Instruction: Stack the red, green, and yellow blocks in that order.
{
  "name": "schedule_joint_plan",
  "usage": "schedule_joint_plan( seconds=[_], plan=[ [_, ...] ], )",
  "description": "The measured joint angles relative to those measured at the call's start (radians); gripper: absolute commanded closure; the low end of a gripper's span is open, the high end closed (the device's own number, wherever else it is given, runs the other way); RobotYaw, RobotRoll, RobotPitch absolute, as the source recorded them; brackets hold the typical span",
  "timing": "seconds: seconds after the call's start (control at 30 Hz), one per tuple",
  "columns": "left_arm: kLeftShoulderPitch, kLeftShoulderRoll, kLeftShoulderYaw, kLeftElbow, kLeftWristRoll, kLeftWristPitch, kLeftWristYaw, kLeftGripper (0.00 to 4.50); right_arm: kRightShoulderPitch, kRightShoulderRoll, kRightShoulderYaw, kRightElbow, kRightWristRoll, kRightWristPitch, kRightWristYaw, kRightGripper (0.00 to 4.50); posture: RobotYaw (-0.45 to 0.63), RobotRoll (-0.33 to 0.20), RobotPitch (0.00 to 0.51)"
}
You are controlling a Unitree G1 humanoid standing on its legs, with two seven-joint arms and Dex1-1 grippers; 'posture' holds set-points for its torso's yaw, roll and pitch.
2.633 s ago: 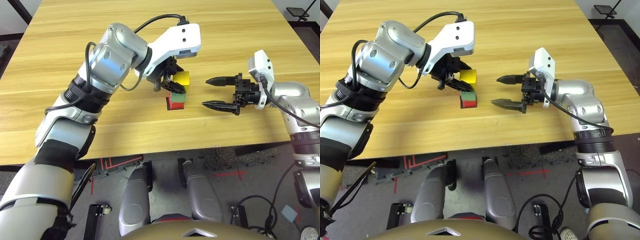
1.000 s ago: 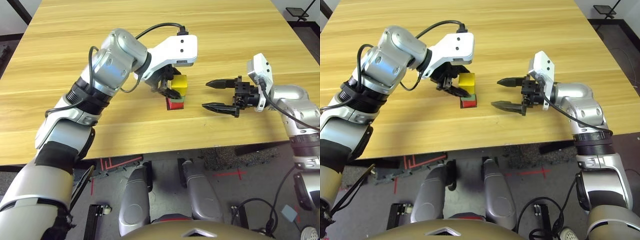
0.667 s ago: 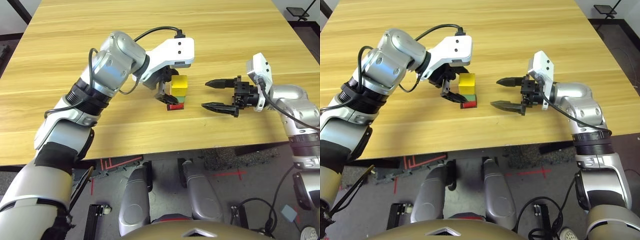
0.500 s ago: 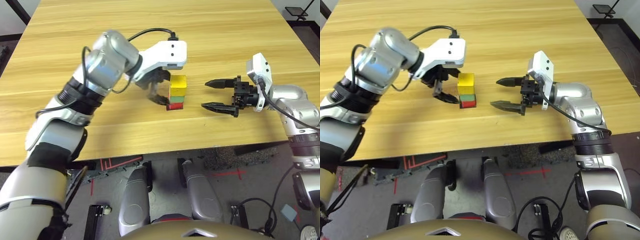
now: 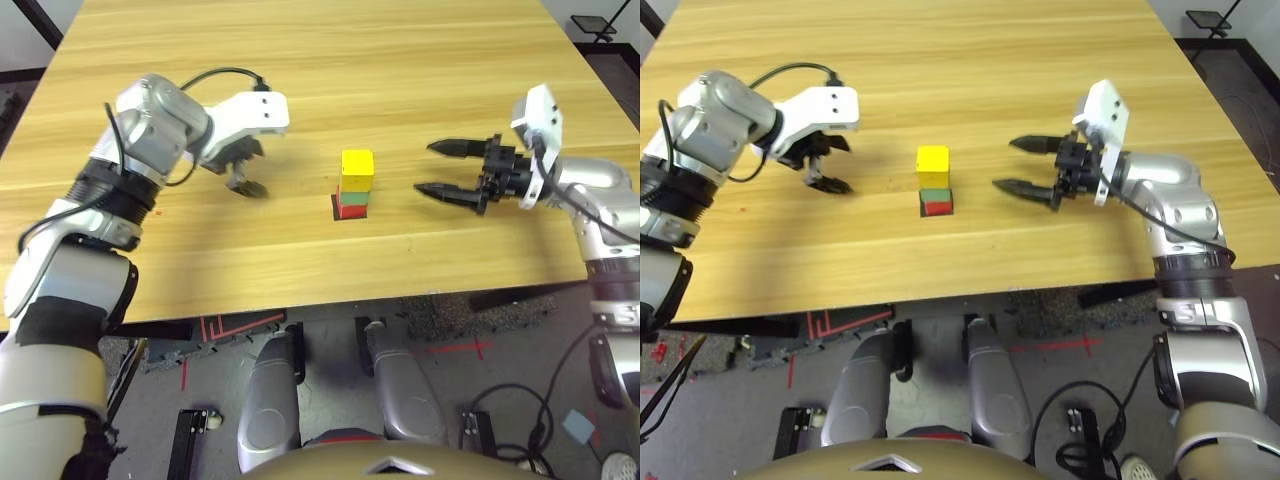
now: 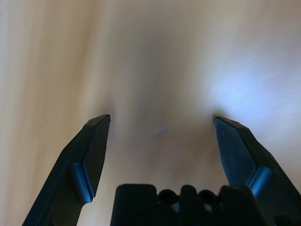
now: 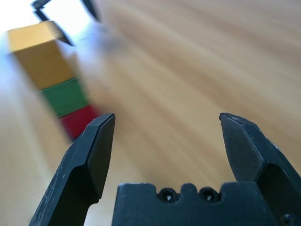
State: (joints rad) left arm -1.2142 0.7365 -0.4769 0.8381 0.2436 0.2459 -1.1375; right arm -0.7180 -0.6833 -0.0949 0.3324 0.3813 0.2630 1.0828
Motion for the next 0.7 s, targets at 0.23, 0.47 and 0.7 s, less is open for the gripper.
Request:
schedule_joint_plan(
  seconds=[0.23,0.47,0.7],
  plan=[
    [-0.086,-0.020,0.181,0.163,-0.016,-0.042,0.272,0.02,-0.113,0.011,-0.091,0.162,-0.026,-0.076,-0.213,0.00,0.17,0.083,0.244],
    [0.048,-0.110,0.427,-0.108,-0.132,0.104,0.547,0.02,-0.156,0.037,-0.159,0.271,-0.059,-0.172,-0.436,0.00,0.16,0.095,0.258],
    [0.392,-0.253,0.637,-0.675,-0.149,0.440,0.863,0.02,-0.157,0.041,-0.222,0.301,-0.102,-0.282,-0.645,0.00,0.16,0.103,0.264]
  ],
)
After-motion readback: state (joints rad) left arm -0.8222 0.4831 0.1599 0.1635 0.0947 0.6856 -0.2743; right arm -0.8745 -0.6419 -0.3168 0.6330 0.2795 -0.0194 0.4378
